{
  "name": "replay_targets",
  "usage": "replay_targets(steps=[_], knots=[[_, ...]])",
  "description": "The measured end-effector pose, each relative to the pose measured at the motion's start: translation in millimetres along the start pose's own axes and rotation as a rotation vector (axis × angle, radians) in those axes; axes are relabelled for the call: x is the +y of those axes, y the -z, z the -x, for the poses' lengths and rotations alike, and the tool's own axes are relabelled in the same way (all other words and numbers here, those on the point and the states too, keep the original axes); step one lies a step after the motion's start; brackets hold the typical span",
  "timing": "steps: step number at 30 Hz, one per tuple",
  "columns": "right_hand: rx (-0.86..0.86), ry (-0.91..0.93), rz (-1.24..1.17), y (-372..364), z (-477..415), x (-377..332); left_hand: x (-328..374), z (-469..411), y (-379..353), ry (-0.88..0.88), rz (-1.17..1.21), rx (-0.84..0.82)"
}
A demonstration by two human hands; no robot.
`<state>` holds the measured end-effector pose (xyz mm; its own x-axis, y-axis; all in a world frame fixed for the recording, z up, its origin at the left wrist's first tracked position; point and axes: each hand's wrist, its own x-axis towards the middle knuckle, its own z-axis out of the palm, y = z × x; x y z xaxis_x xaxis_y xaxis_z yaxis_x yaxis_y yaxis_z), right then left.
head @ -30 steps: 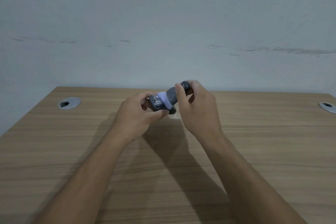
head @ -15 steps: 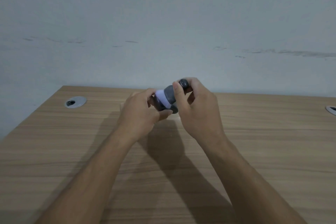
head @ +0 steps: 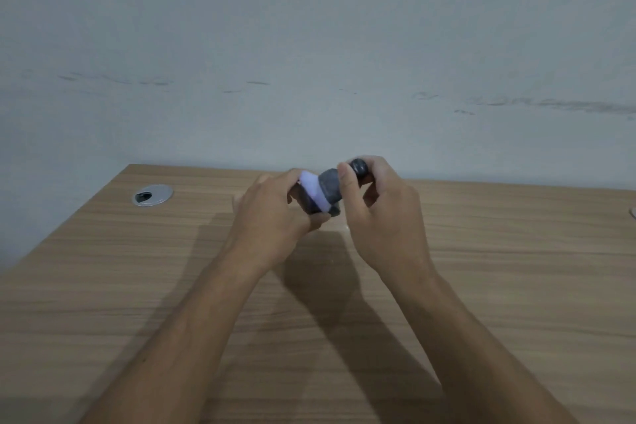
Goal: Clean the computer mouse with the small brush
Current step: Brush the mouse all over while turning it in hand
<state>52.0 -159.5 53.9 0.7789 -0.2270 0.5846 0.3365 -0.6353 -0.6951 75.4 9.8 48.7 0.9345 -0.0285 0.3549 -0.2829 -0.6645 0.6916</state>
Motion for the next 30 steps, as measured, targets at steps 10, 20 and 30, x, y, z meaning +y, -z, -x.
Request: replay_targets(steps=[10,20,30], knots=[[-0.004,-0.038,-0.064,13.2,-8.6,2.2,0.7,2.9,-0.8,-0.155,-0.207,-0.082],[0.055,-0.151,0.028,24.3,-16.0,30.0,-9.2,4.6,-1.4,-0.279,-0.184,-0.096],[0.023,-0.101,0.049,18.2,-13.4,23.1,-21.3,1.5,-2.9,-0.355,-0.238,0.001]])
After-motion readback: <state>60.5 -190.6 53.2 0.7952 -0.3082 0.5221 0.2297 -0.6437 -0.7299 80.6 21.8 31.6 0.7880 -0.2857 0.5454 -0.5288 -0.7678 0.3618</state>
